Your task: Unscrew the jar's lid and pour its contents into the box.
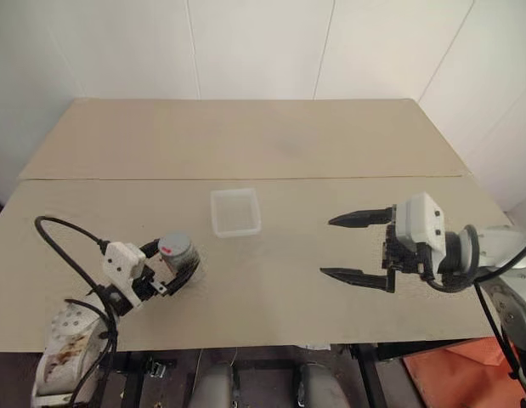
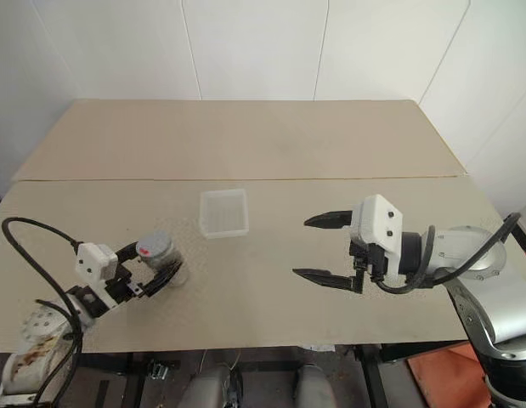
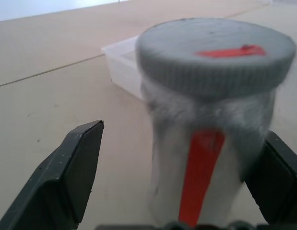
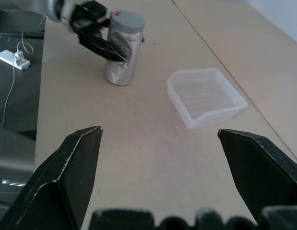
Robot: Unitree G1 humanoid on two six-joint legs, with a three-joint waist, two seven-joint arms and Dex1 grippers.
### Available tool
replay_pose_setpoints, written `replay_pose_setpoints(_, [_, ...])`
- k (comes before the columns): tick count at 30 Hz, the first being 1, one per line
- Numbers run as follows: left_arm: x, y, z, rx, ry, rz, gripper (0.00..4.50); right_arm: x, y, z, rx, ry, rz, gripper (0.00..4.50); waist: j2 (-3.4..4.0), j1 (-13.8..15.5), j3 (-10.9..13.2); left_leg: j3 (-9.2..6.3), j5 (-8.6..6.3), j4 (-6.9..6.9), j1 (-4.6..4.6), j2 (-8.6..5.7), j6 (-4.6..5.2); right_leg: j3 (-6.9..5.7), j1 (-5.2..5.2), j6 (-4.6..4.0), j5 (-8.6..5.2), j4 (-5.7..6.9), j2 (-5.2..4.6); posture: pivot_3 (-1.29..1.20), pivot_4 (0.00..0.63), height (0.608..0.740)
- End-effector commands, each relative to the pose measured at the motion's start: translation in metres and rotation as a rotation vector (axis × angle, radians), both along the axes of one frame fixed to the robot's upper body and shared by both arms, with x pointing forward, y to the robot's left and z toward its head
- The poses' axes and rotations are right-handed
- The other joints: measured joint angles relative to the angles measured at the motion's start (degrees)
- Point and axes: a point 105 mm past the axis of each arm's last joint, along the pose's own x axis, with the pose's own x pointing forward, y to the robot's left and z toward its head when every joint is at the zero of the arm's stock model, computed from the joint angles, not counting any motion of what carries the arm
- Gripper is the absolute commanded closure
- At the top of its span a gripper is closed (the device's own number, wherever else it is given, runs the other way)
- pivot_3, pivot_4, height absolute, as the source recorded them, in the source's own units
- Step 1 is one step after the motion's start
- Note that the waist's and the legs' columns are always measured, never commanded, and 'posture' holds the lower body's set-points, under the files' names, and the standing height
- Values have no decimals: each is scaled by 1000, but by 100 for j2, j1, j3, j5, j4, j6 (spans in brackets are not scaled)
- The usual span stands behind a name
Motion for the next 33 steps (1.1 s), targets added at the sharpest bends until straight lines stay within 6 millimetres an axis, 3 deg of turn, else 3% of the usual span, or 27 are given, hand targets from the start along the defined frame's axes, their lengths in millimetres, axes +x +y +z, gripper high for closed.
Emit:
replay_pose_setpoints(1, [4,-7,8,-12,-62,0,209,-7,-1,9,-18,-73,9,0,0,-5,0,0,0,0,0,0,0,0,0,1,0,1,0,0,150,740])
replay_pose_setpoints(6, [6,-11,12,-47,-89,-6,1496,-9,-3,11,-24,-84,2,0,0,-17,0,0,0,-1,2,1,1,-1,-1,1,1,4,0,0,150,740])
replay_pose_setpoints(7, [5,-13,15,-47,-99,-6,1928,-10,-3,11,-25,-88,2,0,0,-18,0,0,0,-1,3,2,1,0,-1,1,1,5,0,0,150,740])
replay_pose_setpoints(10, [-1,-17,30,-26,-123,-43,2568,-11,1,13,-15,-103,16,0,0,-14,0,0,0,0,2,2,1,0,-1,1,1,5,0,0,150,740])
replay_pose_setpoints(15, [-10,-25,58,42,-84,-219,2565,-10,21,22,43,-107,90,0,1,-19,0,0,0,-1,3,4,0,1,-2,1,0,7,1,0,150,740])
replay_pose_setpoints(21, [-10,-44,86,-1,24,-566,2565,11,73,47,195,-69,197,0,2,-85,1,0,8,5,11,1,-9,2,-1,-6,5,16,16,0,150,740])
replay_pose_setpoints(28, [17,-64,108,3,-5,-746,2565,30,114,63,294,12,210,0,2,-51,0,-2,7,1,-13,-5,-8,-17,-15,-3,4,19,16,0,150,740])
replay_pose_setpoints(33, [25,-78,106,49,-28,-838,2565,38,133,68,317,55,170,0,3,-75,0,0,5,1,-30,-8,-4,-22,-17,1,6,23,16,0,150,740])
